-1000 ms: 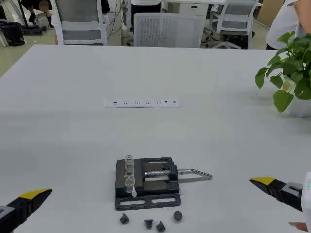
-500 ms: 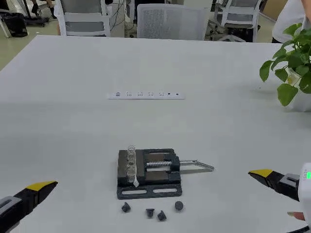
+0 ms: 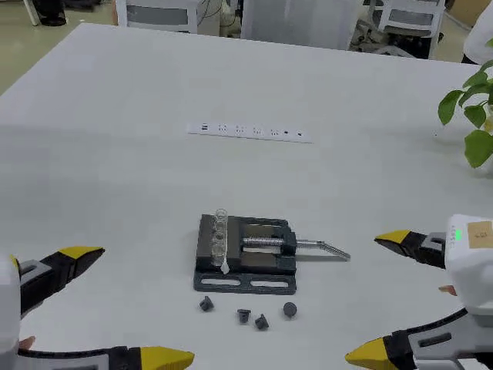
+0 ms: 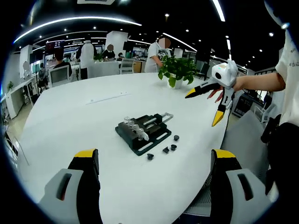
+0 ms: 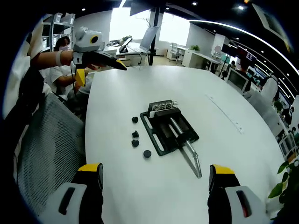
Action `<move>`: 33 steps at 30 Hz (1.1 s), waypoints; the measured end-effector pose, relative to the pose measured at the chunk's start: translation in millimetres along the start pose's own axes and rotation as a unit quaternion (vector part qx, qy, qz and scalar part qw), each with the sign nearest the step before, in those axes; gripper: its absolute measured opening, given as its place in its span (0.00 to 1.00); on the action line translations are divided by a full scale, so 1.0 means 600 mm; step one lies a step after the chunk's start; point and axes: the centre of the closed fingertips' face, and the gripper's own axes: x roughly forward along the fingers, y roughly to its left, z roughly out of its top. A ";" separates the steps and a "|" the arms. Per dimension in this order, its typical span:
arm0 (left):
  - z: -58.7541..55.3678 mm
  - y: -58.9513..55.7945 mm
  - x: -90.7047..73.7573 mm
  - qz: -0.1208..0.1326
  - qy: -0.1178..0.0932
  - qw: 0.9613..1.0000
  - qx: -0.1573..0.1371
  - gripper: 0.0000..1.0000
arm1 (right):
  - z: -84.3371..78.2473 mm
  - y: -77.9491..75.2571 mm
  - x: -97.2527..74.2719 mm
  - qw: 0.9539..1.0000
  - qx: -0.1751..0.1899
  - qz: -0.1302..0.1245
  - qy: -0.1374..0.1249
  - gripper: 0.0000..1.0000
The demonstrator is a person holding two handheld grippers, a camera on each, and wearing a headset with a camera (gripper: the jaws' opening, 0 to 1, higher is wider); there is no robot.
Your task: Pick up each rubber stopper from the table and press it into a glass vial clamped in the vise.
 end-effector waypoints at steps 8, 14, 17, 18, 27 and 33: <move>-0.008 -0.004 0.000 -0.005 0.015 1.000 0.024 0.99 | 0.010 -0.001 0.041 0.997 -0.056 0.045 0.038 0.88; -0.011 -0.008 0.002 -0.007 0.018 0.999 0.028 0.99 | 0.011 0.000 0.061 0.990 -0.104 0.073 0.067 0.82; -0.011 -0.010 0.003 -0.005 0.019 0.999 0.027 0.99 | 0.005 0.005 0.070 0.984 -0.125 0.094 0.080 0.79; -0.011 -0.010 0.003 -0.003 0.018 0.999 0.027 0.99 | 0.002 0.006 0.075 0.982 -0.137 0.100 0.087 0.77; -0.015 -0.009 0.004 0.001 0.016 1.000 0.022 0.99 | -0.009 0.015 0.106 0.968 -0.183 0.129 0.110 0.58; -0.019 -0.007 0.013 0.002 0.016 1.000 0.023 0.99 | -0.015 0.021 0.125 0.959 -0.214 0.145 0.119 0.47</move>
